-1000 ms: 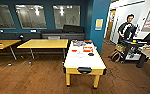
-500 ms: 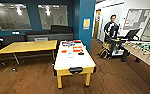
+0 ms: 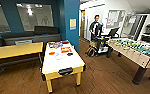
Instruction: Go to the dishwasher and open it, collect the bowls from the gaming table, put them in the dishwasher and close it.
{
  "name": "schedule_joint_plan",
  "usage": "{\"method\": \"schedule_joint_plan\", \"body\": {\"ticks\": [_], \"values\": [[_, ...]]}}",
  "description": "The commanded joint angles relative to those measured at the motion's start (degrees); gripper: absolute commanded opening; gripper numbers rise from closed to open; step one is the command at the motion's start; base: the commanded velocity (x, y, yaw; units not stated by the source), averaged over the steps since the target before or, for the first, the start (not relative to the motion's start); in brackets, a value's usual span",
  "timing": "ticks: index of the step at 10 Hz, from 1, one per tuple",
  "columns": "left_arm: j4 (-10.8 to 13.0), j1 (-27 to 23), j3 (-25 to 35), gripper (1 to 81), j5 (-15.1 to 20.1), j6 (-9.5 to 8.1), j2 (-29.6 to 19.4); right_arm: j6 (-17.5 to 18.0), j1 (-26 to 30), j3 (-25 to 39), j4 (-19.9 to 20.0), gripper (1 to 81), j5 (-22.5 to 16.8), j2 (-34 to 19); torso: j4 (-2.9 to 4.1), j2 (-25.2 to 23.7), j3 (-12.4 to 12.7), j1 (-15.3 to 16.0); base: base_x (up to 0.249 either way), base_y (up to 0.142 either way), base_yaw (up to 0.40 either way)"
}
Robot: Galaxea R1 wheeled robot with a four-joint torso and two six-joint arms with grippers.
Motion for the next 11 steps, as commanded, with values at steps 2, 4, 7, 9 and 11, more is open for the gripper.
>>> {"method": "schedule_joint_plan", "body": {"ticks": [2,4,7,9,11], "values": [[0.1,-2.0,0.1,1.0,1.7,0.34,-1.2,-0.1,1.9,0.0,-0.8,1.0,-2.2,-0.4,0.00,0.0,0.0,0.0,0.000,0.000,-0.400],[0.0,-2.0,0.1,1.0,1.9,0.34,-1.2,-0.4,1.8,-0.1,-0.8,1.0,-2.2,-0.4,0.00,0.0,0.0,0.0,0.000,0.000,-0.400],[0.0,-2.1,-0.2,1.0,2.0,0.25,-0.8,-0.5,1.8,-0.3,-0.7,1.0,-2.2,-0.2,0.00,0.0,0.0,0.0,0.000,0.000,-0.400],[0.1,-2.0,-0.2,1.0,2.1,0.25,-0.8,-0.5,1.9,-0.2,-1.0,1.0,-2.2,0.0,0.00,0.0,0.0,0.0,0.000,0.000,-0.400],[0.0,-2.0,-0.2,1.0,2.1,0.25,-1.0,-0.5,1.8,-0.2,-1.4,1.0,-2.2,0.2,0.00,0.0,0.0,0.0,0.000,0.000,-0.400]]}}
